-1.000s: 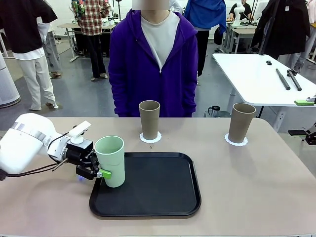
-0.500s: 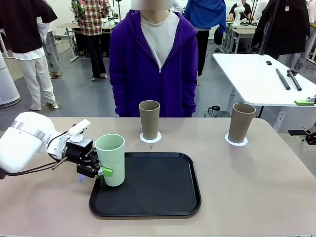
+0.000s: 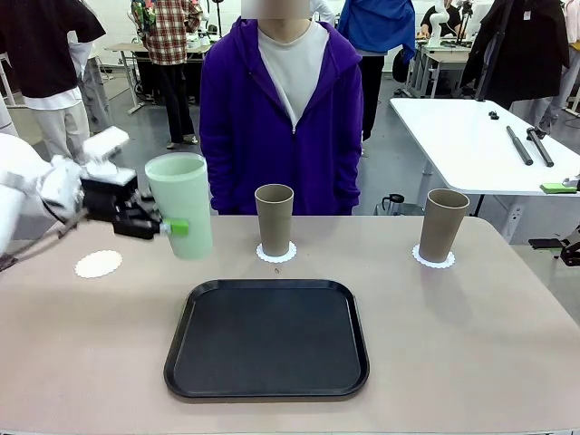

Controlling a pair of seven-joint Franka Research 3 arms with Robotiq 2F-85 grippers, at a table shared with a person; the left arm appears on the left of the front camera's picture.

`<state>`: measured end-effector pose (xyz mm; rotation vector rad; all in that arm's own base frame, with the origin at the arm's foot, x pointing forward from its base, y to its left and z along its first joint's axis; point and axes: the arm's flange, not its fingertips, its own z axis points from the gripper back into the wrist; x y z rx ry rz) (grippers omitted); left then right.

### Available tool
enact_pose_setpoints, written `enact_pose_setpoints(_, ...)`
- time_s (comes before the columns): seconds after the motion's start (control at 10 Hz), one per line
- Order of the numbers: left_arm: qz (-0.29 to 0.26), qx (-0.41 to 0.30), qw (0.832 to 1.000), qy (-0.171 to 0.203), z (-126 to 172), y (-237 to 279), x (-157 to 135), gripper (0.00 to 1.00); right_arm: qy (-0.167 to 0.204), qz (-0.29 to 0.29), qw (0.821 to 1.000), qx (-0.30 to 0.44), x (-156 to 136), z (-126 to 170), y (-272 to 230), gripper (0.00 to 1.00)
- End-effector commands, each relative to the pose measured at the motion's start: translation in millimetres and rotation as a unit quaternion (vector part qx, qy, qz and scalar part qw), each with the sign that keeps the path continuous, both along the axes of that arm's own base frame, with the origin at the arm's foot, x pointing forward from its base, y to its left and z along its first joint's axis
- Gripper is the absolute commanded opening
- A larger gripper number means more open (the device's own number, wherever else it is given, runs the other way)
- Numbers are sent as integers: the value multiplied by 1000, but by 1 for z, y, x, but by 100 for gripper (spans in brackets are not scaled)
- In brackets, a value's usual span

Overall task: Place coasters on the table and set cups on them.
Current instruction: Take one Reusable plastic cup from the Flat Tray and place it on a coaster set by the human.

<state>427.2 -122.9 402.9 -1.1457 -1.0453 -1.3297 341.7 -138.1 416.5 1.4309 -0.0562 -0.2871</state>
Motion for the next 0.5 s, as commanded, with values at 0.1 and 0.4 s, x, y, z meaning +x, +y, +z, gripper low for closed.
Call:
enact_pose_setpoints(0.1,29,37,999,14,56,-1,-2,17,-2,3,1000,3,1,1,-1,100)
enact_pose_setpoints(0.4,25,15,1000,1,55,4,-3,17,-2,3,1000,3,1,1,-1,100)
